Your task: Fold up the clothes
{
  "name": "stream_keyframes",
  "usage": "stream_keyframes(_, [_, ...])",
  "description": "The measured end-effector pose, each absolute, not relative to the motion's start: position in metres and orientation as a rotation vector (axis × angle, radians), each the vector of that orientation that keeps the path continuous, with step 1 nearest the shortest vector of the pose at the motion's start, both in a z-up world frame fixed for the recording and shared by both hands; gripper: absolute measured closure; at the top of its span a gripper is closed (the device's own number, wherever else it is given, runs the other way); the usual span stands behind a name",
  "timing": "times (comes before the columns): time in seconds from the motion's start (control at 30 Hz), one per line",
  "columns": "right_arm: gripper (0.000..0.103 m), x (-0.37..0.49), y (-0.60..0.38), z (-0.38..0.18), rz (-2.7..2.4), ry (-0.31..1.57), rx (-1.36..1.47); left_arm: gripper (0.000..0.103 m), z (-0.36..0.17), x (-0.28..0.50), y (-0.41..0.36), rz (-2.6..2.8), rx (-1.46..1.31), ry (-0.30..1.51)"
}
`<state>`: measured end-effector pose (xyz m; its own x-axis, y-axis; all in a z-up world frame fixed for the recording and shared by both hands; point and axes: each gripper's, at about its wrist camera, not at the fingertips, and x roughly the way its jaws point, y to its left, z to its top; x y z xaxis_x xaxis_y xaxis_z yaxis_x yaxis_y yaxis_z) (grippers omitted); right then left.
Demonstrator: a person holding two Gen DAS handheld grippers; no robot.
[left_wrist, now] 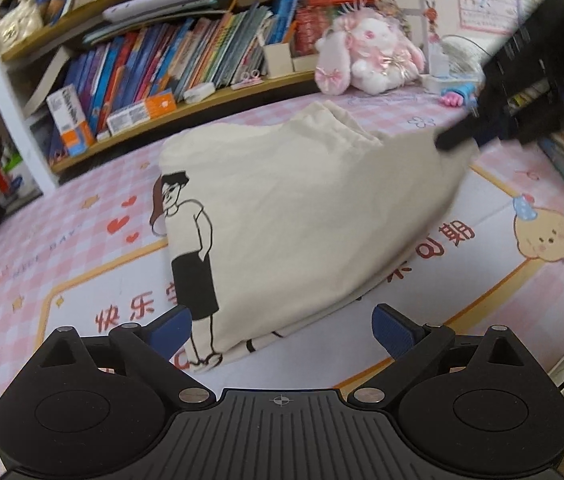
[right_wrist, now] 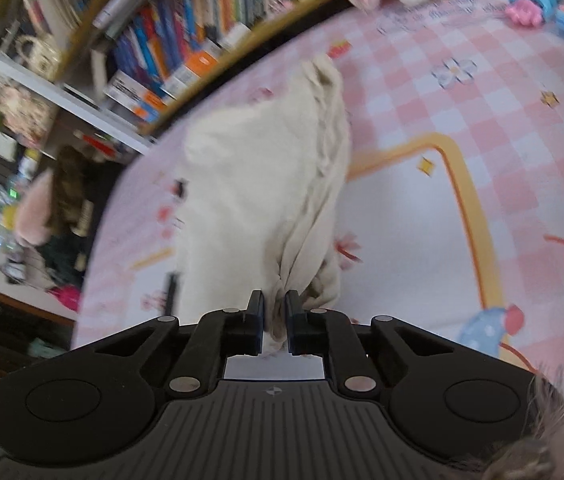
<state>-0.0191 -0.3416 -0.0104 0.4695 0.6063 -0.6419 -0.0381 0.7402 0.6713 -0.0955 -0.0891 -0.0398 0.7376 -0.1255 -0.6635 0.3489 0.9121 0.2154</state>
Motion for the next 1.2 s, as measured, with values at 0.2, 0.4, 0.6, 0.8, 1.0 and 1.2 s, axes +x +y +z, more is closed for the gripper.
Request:
stream_keyframes(0.2, [0.093, -0.012, -0.333, 0.010, 0.462, 0.991, 0.638, 0.005, -0.047, -0.090, -0.113, -0.312, 0.426, 0.640])
stream_keyframes(0.4, [0.093, -0.010, -0.329, 0.015, 0.463, 0.987, 0.625, 0.004, -0.064, -0.085, -0.134, -0.277, 0.585, 0.617])
stream_keyframes(0.6, [0.093, -0.013, -0.335, 0.012, 0.446, 0.998, 0.598, 0.004, -0.061, -0.069, -0.133, -0.234, 0.594, 0.609])
stream_keyframes(0.8, [0.065, -0.025, -0.335, 0.010, 0.418, 1.004, 0.371, 0.004, -0.051, -0.061, -0.134, -0.246, 0.628, 0.596])
stream_keyframes(1.0, [0.039, -0.056, -0.315, 0.011, 0.496, 0.883, -0.142, 0.004, -0.042, -0.055, -0.132, -0.246, 0.598, 0.601])
stream_keyframes(1.2, [0.029, -0.084, -0.268, -0.016, 0.604, 0.670, -0.662, 0.004, -0.039, -0.052, -0.131, -0.243, 0.579, 0.614])
